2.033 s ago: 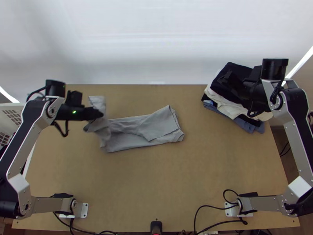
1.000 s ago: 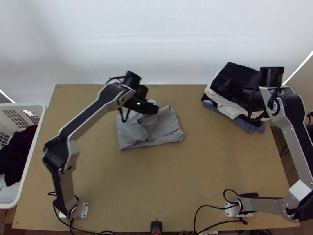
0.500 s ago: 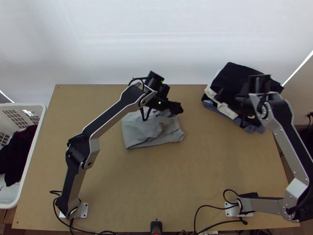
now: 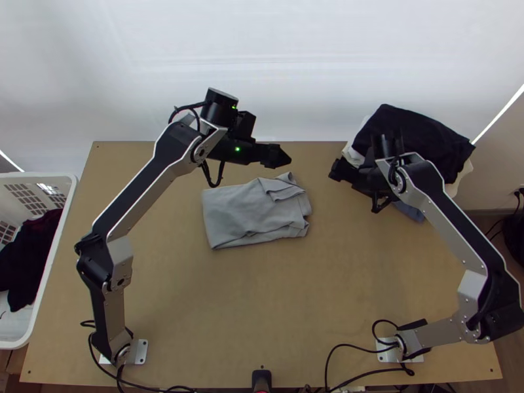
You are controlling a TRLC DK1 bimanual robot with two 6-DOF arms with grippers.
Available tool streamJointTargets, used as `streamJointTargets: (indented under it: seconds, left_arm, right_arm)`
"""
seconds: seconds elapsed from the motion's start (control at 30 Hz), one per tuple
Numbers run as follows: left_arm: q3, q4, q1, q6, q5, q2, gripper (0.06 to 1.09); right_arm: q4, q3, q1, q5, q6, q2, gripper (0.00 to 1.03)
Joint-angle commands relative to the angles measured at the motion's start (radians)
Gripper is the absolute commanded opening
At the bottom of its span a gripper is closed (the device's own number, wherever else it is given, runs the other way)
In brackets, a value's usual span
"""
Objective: Fold the t-shirt
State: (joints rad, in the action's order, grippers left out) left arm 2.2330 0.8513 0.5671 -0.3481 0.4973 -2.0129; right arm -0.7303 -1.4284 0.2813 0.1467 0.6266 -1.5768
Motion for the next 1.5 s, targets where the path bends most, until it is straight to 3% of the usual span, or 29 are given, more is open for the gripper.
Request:
streamJointTargets:
  seconds: [0.0,0.23,0.33,0.43,0.53,0.9,1.17,1.47]
  left_arm:
    - [0.005,0.015,-0.018,-0.002,0.014,0.016,1.05]
    - [0.005,0.052,-0.072,-0.008,0.014,0.074,1.05]
    - [0.005,0.078,-0.102,-0.014,0.012,0.102,1.05]
    - [0.005,0.092,-0.136,-0.026,0.006,0.121,1.05]
    - [0.005,0.114,-0.167,-0.028,-0.003,0.137,1.05]
    - [-0.009,0.153,-0.236,-0.029,-0.016,0.178,1.05]
    - [-0.026,0.153,-0.266,-0.031,-0.02,0.207,1.05]
    - [-0.035,0.161,-0.309,-0.023,-0.02,0.229,1.05]
  right_arm:
    - [0.012,-0.026,0.007,-0.004,-0.025,-0.022,0.99]
    - [0.106,0.034,0.036,-0.032,-0.133,-0.114,0.99]
    - [0.108,0.033,0.042,-0.029,-0.134,-0.184,0.99]
    - [0.108,0.036,0.035,0.082,-0.15,-0.255,0.99]
    - [0.14,0.046,0.065,0.082,-0.2,-0.295,0.99]
    - [0.192,0.049,0.252,-0.268,-0.352,-0.298,0.99]
    - [0.243,0.01,0.331,-0.36,-0.426,-0.353,0.99]
    - [0.267,-0.11,0.364,-0.437,-0.441,-0.486,0.99]
